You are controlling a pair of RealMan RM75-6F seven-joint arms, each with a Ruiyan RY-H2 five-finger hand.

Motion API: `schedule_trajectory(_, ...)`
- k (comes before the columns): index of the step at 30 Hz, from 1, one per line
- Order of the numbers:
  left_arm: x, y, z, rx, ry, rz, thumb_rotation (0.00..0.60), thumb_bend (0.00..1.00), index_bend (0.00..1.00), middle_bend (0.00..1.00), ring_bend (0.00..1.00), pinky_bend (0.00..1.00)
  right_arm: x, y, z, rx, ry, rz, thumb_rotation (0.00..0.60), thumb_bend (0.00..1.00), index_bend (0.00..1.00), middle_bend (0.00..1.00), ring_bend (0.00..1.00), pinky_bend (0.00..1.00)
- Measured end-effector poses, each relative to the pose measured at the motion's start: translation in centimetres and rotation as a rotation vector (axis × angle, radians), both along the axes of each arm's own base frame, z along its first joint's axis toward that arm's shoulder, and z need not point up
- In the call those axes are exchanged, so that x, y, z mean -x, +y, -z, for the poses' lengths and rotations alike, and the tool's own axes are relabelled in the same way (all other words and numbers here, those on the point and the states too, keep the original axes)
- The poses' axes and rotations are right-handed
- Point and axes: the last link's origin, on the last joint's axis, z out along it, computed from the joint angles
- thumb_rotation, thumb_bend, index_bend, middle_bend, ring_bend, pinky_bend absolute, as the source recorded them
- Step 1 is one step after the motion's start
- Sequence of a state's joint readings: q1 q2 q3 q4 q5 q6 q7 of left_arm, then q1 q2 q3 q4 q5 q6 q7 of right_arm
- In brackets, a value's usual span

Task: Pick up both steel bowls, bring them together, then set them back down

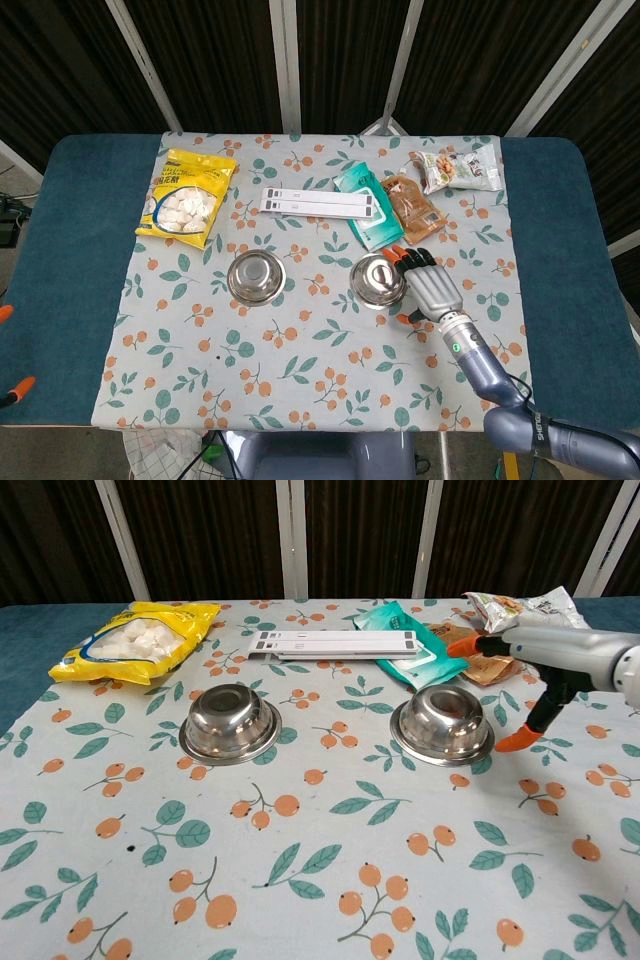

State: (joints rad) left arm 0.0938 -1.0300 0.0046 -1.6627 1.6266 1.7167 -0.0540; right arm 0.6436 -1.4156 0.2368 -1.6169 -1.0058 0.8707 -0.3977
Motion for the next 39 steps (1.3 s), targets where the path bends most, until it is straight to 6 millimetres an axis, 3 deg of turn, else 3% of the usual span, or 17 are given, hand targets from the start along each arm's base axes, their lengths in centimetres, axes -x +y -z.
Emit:
schedule_trajectory(10, 0.1, 0.4, 0.5, 0.005, 0.007, -0.020, 0.600, 0.06, 0.17, 0.00, 0.00, 0.10, -2.7, -1.4, 3.5, -0.058, 0.059, -0.007, 0.600, 0.04, 0.07, 0.04, 0.08, 0.00)
schedule_trajectory(23, 0.2, 0.6, 0.6, 0.002, 0.013, -0.030, 0.600, 0.06, 0.17, 0.00, 0.00, 0.10, -3.4, -3.5, 4.9, -0.059, 0.141, 0.002, 0.600, 0.04, 0.15, 0.06, 0.19, 0.01)
schedule_trajectory(29, 0.3, 0.7, 0.6, 0.000, 0.018, -0.038, 0.600, 0.06, 0.17, 0.00, 0.00, 0.10, -3.1, -3.9, 4.9, -0.070, 0.179, 0.009, 0.600, 0.04, 0.21, 0.12, 0.26, 0.04)
schedule_trajectory(34, 0.1, 0.9, 1.1, 0.017, 0.027, -0.032, 0.600, 0.07, 0.18, 0.00, 0.00, 0.10, -3.0, -3.8, 5.0, -0.083, 0.188, 0.003, 0.600, 0.04, 0.29, 0.24, 0.33, 0.08)
schedule_trajectory(39, -0.5, 1.4, 1.4, 0.047, 0.029, 0.001, 0.600, 0.08, 0.19, 0.09, 0.08, 0.21, -3.1, -3.6, 5.2, -0.088, 0.169, -0.004, 0.600, 0.07, 0.33, 0.28, 0.34, 0.08)
